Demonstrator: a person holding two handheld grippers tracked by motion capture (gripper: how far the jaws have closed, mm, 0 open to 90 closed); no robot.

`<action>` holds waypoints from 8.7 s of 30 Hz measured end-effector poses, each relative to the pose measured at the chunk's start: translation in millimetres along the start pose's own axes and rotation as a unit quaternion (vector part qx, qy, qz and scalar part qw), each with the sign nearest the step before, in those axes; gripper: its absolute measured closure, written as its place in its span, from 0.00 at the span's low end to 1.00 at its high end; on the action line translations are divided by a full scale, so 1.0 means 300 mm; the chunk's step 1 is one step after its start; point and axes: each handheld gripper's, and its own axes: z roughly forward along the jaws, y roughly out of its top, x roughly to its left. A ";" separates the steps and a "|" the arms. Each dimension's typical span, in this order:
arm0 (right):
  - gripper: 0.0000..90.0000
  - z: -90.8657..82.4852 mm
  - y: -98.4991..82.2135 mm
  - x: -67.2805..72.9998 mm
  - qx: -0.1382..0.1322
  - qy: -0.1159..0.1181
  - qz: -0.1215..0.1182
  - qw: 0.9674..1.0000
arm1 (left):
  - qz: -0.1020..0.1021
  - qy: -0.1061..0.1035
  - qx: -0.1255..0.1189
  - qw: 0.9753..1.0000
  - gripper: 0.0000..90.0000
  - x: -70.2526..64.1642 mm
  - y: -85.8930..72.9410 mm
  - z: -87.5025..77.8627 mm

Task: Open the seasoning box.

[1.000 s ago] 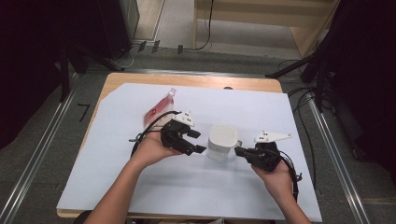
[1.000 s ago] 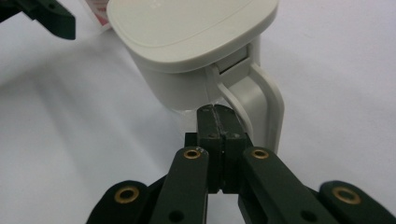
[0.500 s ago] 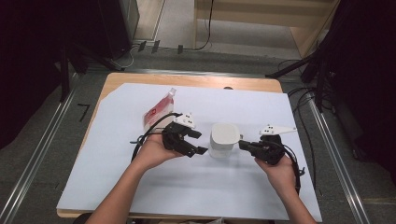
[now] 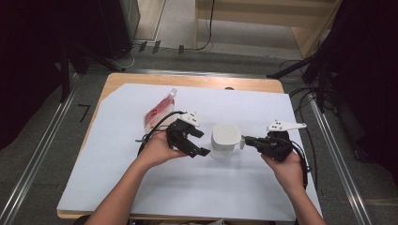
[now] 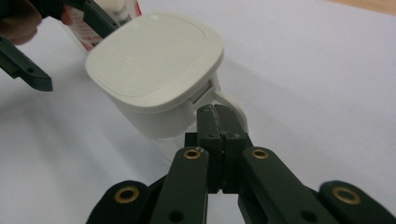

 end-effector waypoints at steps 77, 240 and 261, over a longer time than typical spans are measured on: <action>1.00 0.061 0.004 -0.057 0.024 -0.020 0.011 0.999 | 0.033 -0.012 0.014 0.999 0.20 0.058 0.095 0.115; 0.59 -0.075 -0.029 0.148 0.001 0.082 -0.048 0.995 | -0.070 0.064 -0.019 0.995 0.49 -0.041 -0.099 -0.372; 0.58 0.005 -0.028 0.229 0.035 0.111 -0.077 0.990 | -0.089 0.093 -0.053 0.990 0.49 -0.092 -0.094 -0.610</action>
